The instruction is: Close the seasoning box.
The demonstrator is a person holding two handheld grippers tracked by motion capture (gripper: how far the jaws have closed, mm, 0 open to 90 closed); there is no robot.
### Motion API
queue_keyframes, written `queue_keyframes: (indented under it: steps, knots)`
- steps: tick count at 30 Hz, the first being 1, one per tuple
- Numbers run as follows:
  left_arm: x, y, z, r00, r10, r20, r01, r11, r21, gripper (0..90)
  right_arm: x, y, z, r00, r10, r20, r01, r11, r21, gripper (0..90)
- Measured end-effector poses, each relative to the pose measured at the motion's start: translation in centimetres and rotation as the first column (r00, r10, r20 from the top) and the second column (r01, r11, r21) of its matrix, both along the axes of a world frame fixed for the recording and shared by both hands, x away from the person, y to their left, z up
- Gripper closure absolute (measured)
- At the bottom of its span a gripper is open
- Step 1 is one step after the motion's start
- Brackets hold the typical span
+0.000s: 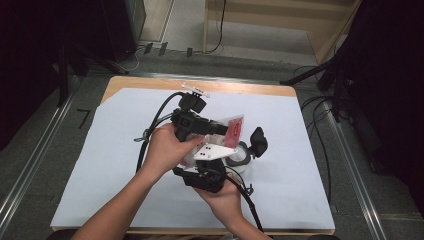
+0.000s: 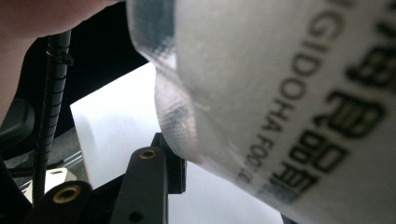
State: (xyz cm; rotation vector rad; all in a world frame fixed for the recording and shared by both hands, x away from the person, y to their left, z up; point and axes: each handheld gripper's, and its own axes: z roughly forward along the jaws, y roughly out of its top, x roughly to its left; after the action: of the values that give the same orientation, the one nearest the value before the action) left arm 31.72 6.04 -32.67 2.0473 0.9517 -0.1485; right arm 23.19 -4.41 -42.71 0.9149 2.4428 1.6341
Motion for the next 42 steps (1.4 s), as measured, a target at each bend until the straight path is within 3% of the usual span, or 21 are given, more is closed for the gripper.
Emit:
queue_keyframes:
  steps: [23,35,42]
  knots:
    - [-0.04,-0.03,0.02,1.0,0.0,0.006,0.0,0.9999,0.014,73.5,0.0,0.07,-0.04,0.9999,0.008,0.008,-0.008,1.0,-0.013,63.9]
    - [0.03,-0.01,0.02,1.0,-0.004,-0.006,0.004,1.0,0.004,71.2,0.03,-0.01,0.07,0.9999,-0.003,-0.013,0.003,1.0,0.01,64.3]
    - [-0.42,-0.03,0.51,0.9995,-0.012,0.028,0.01,0.9964,0.084,75.3,-0.2,0.25,0.11,1.0,-0.002,0.006,0.002,1.0,-0.001,64.3]
